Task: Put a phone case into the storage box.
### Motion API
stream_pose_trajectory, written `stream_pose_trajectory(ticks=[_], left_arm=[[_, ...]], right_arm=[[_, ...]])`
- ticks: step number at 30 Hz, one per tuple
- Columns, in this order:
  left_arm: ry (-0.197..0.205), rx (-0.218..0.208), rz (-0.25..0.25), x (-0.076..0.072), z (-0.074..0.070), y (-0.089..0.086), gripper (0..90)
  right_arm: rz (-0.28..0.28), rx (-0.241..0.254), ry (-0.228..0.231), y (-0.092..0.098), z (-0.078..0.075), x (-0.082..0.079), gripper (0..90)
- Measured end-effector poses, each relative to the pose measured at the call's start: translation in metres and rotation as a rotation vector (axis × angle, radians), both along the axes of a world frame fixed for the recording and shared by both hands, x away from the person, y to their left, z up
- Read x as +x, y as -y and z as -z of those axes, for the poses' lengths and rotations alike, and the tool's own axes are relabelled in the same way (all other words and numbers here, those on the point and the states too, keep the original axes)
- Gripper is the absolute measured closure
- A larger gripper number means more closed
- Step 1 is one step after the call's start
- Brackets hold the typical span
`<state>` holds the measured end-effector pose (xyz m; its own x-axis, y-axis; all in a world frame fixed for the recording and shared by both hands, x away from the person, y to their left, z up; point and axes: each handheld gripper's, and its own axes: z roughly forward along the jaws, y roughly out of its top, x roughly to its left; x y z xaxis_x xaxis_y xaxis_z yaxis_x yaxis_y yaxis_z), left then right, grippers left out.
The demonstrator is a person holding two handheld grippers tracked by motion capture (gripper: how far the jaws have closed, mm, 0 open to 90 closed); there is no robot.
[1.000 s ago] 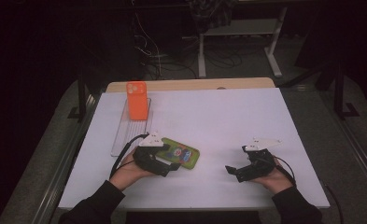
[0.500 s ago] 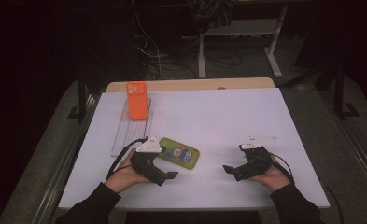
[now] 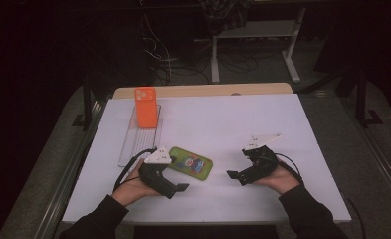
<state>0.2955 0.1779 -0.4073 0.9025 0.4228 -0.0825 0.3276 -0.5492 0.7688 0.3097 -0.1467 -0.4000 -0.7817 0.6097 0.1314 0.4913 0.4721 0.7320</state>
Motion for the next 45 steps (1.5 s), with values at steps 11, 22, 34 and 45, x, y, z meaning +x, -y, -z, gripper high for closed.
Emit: stream_pose_trajectory(ticks=[11, 22, 34, 45], left_arm=[[0.005, 0.01, 0.002, 0.001, 0.0, 0.0, 0.0], [0.002, 0.012, 0.005, 0.001, 0.0, 0.0, 0.0], [-0.007, 0.016, 0.007, 0.001, 0.0, 0.0, 0.0], [-0.009, 0.017, 0.006, 0.001, 0.0, 0.0, 0.0]], right_arm=[[-0.051, -0.017, 0.013, -0.032, -0.011, 0.017, 0.5], [-0.092, -0.049, 0.009, -0.07, -0.008, 0.031, 0.6], [-0.121, -0.052, -0.004, -0.101, -0.004, 0.044, 1.0], [-0.151, -0.171, 0.003, -0.118, 0.02, 0.047, 3.0]])
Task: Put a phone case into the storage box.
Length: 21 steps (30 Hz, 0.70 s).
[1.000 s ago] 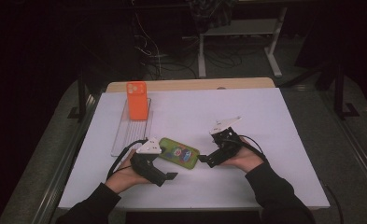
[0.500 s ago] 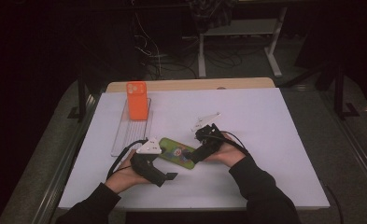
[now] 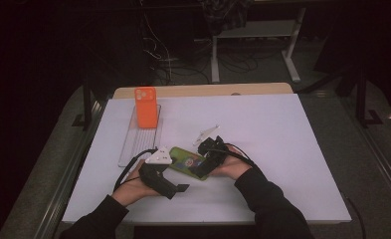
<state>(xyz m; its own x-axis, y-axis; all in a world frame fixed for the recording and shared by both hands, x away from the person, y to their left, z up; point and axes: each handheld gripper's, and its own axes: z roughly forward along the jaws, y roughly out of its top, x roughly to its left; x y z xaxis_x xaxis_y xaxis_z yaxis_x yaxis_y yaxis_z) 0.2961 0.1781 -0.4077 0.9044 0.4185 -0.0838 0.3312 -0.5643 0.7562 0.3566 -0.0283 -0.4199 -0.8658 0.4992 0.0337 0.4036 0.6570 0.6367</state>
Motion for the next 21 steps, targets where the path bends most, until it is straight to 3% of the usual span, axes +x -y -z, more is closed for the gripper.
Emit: stream_pose_trajectory(ticks=[6, 21], left_arm=[[-0.005, -0.009, -0.004, 0.0, 0.0, 0.0, 0.0], [-0.007, -0.007, -0.002, 0.0, 0.0, 0.0, 0.0]], right_arm=[[-0.014, -0.048, 0.008, -0.007, 0.014, 0.0, 5.2], [-0.038, -0.082, 0.007, -0.012, 0.025, -0.004, 11.8]])
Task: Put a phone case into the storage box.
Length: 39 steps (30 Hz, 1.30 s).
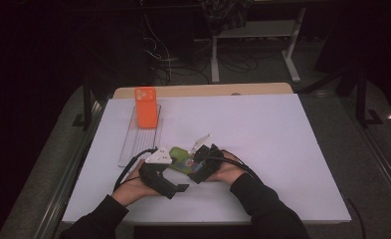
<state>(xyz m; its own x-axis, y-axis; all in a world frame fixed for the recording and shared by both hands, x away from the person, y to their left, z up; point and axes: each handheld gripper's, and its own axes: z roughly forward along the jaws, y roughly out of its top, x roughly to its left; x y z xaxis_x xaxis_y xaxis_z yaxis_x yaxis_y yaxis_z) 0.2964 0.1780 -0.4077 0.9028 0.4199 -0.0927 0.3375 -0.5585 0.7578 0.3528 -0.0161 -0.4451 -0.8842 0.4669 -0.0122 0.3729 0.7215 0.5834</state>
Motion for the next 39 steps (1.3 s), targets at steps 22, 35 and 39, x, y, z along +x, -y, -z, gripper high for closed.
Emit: stream_pose_trajectory(ticks=[22, 35, 39], left_arm=[[0.017, -0.024, -0.01, 0.001, -0.007, -0.002, 0.0], [0.055, -0.049, -0.02, 0.021, -0.035, 0.003, 0.0], [0.065, -0.034, 0.004, 0.032, -0.042, 0.012, 0.0]], right_arm=[[0.0, 0.024, 0.0, 0.007, -0.002, 0.002, 15.1], [-0.026, 0.079, -0.008, 0.062, -0.039, 0.016, 15.1], [-0.027, 0.089, -0.028, 0.079, -0.049, 0.019, 15.1]])
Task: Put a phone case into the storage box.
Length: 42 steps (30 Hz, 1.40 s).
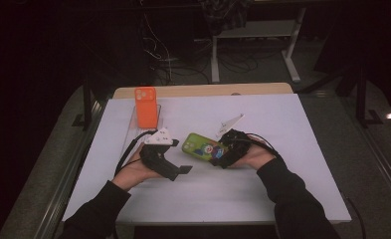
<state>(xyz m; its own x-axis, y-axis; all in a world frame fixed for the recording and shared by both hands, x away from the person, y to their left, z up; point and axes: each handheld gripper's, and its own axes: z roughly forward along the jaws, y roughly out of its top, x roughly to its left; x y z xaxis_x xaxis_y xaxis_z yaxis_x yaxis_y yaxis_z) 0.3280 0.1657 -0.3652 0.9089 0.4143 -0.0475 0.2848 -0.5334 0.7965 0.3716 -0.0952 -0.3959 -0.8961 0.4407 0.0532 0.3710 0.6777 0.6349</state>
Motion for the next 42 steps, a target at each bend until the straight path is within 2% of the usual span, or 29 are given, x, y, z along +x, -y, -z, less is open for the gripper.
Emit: stream_pose_trajectory(ticks=[3, 4, 12, 13, 15, 16, 23, 30, 32, 35, 39, 40, 42], left_arm=[[0.011, -0.009, 0.036, 0.007, -0.005, 0.01, 0.0], [0.011, -0.005, 0.043, 0.008, -0.005, 0.012, 0.0], [0.031, 0.011, 0.145, 0.022, -0.01, 0.041, 0.0], [0.036, 0.011, 0.159, 0.023, -0.009, 0.043, 0.0], [0.026, 0.005, 0.182, 0.024, -0.007, 0.046, 0.0], [0.028, 0.025, 0.197, 0.023, -0.006, 0.046, 0.0], [0.025, 0.041, 0.249, 0.019, -0.002, 0.05, 0.0], [0.015, 0.06, 0.314, 0.015, 0.002, 0.053, 0.0], [0.023, 0.073, 0.336, 0.016, 0.004, 0.054, 0.0], [0.001, 0.092, 0.351, 0.014, 0.007, 0.055, 0.0], [0.008, 0.132, 0.375, 0.015, 0.01, 0.057, 0.0], [-0.002, 0.136, 0.376, 0.014, 0.011, 0.057, 0.0], [-0.006, 0.14, 0.379, 0.014, 0.013, 0.058, 0.0]], right_arm=[[-0.025, -0.016, 0.018, 0.012, -0.005, 0.001, 15.1], [-0.009, -0.009, 0.006, 0.016, -0.007, 0.0, 15.1], [-0.032, -0.023, -0.001, 0.038, -0.014, 0.0, 15.1], [-0.055, -0.026, 0.013, 0.04, -0.014, 0.001, 15.1], [-0.071, -0.021, 0.0, 0.043, -0.015, 0.0, 15.1], [-0.084, -0.023, -0.004, 0.043, -0.015, 0.0, 15.1], [-0.158, -0.026, -0.013, 0.04, -0.014, -0.005, 15.1], [-0.258, -0.026, -0.041, 0.024, -0.013, -0.015, 15.1], [-0.279, -0.033, -0.037, 0.02, -0.014, -0.017, 15.1], [-0.305, -0.042, -0.029, 0.016, -0.016, -0.021, 15.1], [-0.331, -0.033, -0.012, 0.011, -0.019, -0.025, 15.1], [-0.336, -0.032, -0.003, 0.01, -0.021, -0.026, 15.1], [-0.334, -0.033, -0.016, 0.008, -0.023, -0.029, 15.1]])
